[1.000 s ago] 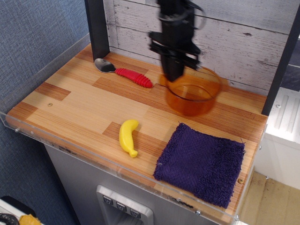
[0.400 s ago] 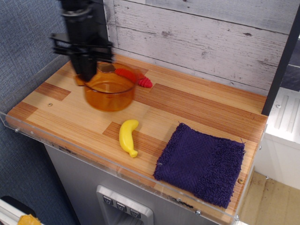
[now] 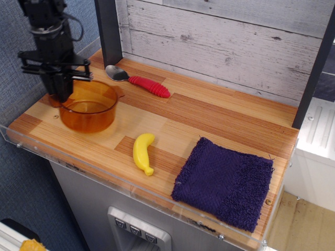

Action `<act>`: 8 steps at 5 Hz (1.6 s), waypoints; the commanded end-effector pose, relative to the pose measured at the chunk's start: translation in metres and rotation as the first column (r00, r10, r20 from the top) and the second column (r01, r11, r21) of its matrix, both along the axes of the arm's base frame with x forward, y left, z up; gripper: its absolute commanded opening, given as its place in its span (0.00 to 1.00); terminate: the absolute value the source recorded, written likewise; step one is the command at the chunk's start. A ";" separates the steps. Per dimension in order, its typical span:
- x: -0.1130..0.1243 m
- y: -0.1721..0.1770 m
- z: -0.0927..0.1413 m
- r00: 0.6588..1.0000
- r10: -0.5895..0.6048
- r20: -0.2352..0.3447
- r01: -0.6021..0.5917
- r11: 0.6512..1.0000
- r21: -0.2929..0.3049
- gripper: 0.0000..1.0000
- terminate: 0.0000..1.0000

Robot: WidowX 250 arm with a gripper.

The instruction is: Take the bowl and place it on the right of the banana.

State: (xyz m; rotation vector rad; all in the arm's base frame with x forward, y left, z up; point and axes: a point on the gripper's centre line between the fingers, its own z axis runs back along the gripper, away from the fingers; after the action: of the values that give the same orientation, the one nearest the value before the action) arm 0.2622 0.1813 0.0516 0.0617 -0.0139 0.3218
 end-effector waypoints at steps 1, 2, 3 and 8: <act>-0.025 0.000 0.003 0.997 0.065 0.046 -0.066 0.997 0.027 0.00 0.00; -0.028 0.002 -0.001 0.992 0.109 0.058 -0.112 0.992 0.055 0.00 0.00; -0.031 0.004 -0.002 0.988 0.136 0.078 -0.141 0.988 0.069 1.00 0.00; -0.026 -0.026 0.065 0.992 0.056 0.116 -0.074 0.985 0.154 1.00 0.00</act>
State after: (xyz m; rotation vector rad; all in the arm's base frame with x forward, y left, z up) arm 0.2481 0.1702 0.1030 0.1815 -0.1164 0.3860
